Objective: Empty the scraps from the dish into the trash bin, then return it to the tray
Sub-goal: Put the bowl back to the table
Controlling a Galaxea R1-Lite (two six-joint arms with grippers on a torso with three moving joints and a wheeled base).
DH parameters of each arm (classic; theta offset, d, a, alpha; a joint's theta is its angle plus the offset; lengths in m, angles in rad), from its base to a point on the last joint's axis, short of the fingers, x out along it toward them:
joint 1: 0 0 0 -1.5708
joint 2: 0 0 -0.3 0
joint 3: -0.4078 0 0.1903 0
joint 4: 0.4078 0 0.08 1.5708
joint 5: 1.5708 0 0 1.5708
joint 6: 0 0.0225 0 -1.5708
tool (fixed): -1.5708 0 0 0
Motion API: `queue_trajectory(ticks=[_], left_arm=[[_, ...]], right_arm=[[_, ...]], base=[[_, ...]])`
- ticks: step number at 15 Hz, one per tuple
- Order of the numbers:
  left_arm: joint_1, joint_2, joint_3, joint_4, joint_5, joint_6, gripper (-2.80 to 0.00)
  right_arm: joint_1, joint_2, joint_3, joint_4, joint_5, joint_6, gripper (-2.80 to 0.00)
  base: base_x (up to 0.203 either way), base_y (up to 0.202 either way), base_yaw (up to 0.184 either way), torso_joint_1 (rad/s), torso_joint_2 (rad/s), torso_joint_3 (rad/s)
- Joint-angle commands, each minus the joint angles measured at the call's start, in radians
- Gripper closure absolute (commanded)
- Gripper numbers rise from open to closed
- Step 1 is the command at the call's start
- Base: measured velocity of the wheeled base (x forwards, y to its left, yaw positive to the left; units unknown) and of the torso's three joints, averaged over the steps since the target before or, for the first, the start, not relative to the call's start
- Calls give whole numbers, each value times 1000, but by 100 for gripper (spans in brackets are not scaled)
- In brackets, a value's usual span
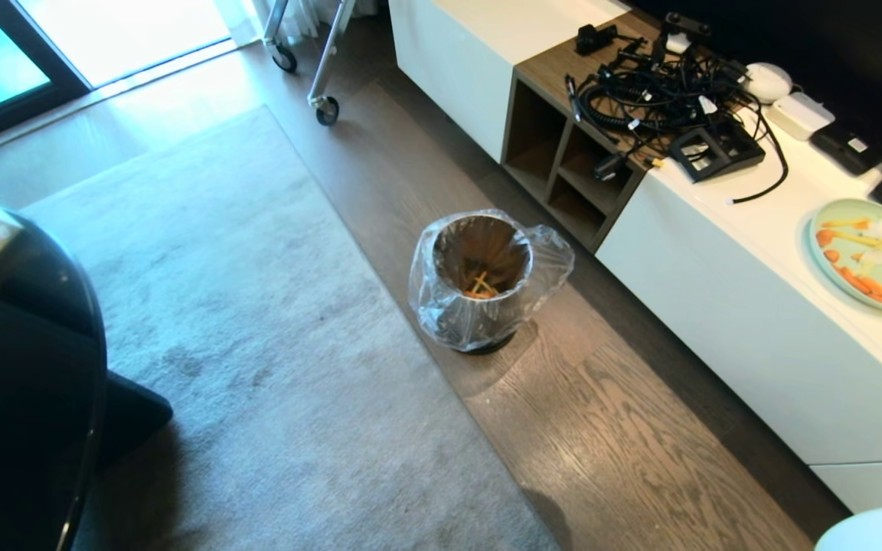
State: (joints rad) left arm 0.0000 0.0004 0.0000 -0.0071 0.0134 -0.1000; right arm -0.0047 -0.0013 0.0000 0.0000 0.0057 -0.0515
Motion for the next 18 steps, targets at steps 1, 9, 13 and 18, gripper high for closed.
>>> queue_trajectory(ticks=[1, 9, 13, 18], left_arm=[[0, 1, 0, -1, 0, -1, 0], [0, 0, 0, -1, 0, -1, 0], [0, 0, 0, -1, 0, -1, 0], [0, 0, 0, -1, 0, -1, 0]], right_arm=[[0, 1, 0, 0, 0, -1, 0], [0, 1, 0, 0, 0, -1, 0], [0, 1, 0, 0, 0, -1, 0], [0, 1, 0, 0, 0, -1, 0]], base=[[0, 0, 0, 2, 2, 207], [0, 0, 0, 2, 4, 203], [0, 0, 0, 2, 3, 196], [0, 0, 0, 2, 1, 201]])
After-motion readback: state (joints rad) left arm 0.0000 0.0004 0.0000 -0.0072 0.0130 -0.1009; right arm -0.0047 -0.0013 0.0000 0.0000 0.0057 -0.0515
